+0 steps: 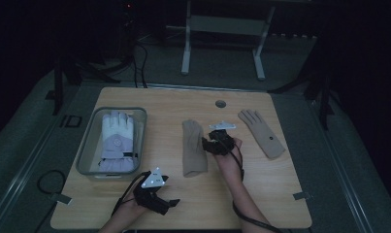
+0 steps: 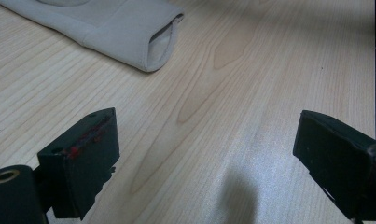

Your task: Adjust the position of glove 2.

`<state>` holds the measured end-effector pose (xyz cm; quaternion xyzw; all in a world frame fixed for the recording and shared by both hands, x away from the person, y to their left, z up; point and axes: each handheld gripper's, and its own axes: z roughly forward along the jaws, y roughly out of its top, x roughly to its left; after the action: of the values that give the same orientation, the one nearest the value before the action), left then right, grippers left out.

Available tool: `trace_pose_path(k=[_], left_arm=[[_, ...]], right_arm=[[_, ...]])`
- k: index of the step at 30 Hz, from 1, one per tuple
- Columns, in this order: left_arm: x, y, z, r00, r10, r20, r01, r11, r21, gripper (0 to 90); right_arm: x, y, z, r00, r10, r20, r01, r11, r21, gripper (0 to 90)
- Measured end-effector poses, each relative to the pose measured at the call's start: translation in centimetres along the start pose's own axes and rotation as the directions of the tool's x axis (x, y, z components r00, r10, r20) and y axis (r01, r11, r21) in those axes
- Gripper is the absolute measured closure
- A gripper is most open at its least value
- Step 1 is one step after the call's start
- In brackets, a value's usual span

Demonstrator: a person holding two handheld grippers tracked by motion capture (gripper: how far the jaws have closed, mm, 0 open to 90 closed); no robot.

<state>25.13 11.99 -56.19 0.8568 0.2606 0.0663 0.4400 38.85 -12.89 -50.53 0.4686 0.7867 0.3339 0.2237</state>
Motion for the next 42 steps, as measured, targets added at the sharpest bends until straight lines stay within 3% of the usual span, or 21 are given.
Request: trace_pose_path(k=[1, 2, 7, 13, 18, 19, 20, 22, 23, 24, 27, 28, 30, 33, 38, 42], left_arm=[[0.0, 0.0, 0.0, 1.0000, 0.000, 0.000, 0.000, 1.0000, 0.000, 7.1], [0.0, 0.0, 0.0, 1.0000, -0.004, 0.000, 0.004, 1.0000, -0.002, 7.1], [0.0, 0.0, 0.0, 1.0000, 0.000, -0.001, 0.000, 1.0000, 0.003, 7.1], [-0.1, 0.0, 0.1, 1.0000, 0.002, -0.001, -0.002, 1.0000, 0.000, 7.1], [-0.1, 0.0, 0.1, 1.0000, 0.003, -0.004, -0.003, 1.0000, 0.000, 7.1], [-0.1, 0.0, 0.1, 1.0000, 0.003, -0.004, -0.003, 1.0000, 0.000, 7.1], [-0.1, 0.0, 0.1, 1.0000, 0.000, -0.004, 0.000, 1.0000, -0.001, 7.1], [-0.1, 0.0, 0.1, 1.0000, 0.003, -0.007, -0.003, 1.0000, 0.002, 7.1], [-0.1, 0.0, 0.1, 1.0000, 0.003, -0.007, -0.003, 1.0000, 0.002, 7.1], [-0.1, 0.0, 0.1, 1.0000, 0.004, -0.006, -0.004, 1.0000, 0.002, 7.1], [0.0, 0.0, 0.1, 1.0000, 0.002, -0.008, -0.002, 1.0000, 0.003, 7.1], [0.0, 0.0, 0.1, 1.0000, -0.001, -0.009, 0.001, 1.0000, 0.001, 7.1], [0.0, 0.0, 0.1, 1.0000, -0.002, -0.008, 0.002, 1.0000, 0.000, 7.1], [0.1, 0.0, 0.1, 0.9999, -0.006, -0.010, 0.006, 1.0000, -0.005, 7.1], [0.0, 0.0, 0.1, 0.9999, -0.003, -0.012, 0.003, 1.0000, -0.004, 7.1], [-0.1, 0.0, 0.2, 0.9999, 0.000, -0.016, 0.000, 1.0000, 0.003, 7.1]], right_arm=[[0.0, 0.0, 0.0, 1.0000, 0.000, 0.000, 0.000, 1.000, 0.000, 48.8], [-1.5, 0.0, -0.4, 0.9996, -0.030, 0.001, 0.030, 0.999, 0.016, 48.1], [-4.7, -0.3, -1.1, 0.9994, -0.034, 0.009, 0.034, 0.999, 0.030, 48.2], [-9.5, -0.8, -2.1, 0.9965, -0.063, 0.056, 0.061, 0.998, 0.028, 48.7], [-14.6, -1.6, -3.0, 0.9936, -0.015, 0.112, 0.011, 0.999, 0.042, 50.1], [-14.6, -1.6, -3.0, 0.9936, -0.015, 0.112, 0.011, 0.999, 0.042, 50.1], [-16.5, -2.0, -3.0, 0.9919, 0.024, 0.125, -0.029, 0.999, 0.039, 49.8], [-18.1, -2.4, -2.9, 0.9879, 0.042, 0.149, -0.050, 0.997, 0.052, 49.6], [-18.1, -2.4, -2.9, 0.9879, 0.042, 0.149, -0.050, 0.997, 0.052, 49.6], [-19.3, -2.8, -2.6, 0.9857, 0.050, 0.161, -0.061, 0.996, 0.064, 49.3], [-20.2, -3.0, -2.3, 0.9859, 0.061, 0.156, -0.071, 0.996, 0.058, 48.2], [-21.1, -3.2, -1.8, 0.9875, 0.086, 0.132, -0.095, 0.994, 0.060, 45.6], [-21.4, -3.2, -1.4, 0.9887, 0.086, 0.123, -0.094, 0.994, 0.062, 46.2], [-21.5, -3.3, -0.8, 0.9919, 0.062, 0.111, -0.069, 0.996, 0.062, 45.8], [-21.9, -3.9, 0.2, 0.9912, 0.006, 0.133, -0.013, 0.999, 0.053, 49.1], [-22.8, -4.4, 0.6, 0.9932, 0.019, 0.115, -0.024, 0.999, 0.042, 47.8]])
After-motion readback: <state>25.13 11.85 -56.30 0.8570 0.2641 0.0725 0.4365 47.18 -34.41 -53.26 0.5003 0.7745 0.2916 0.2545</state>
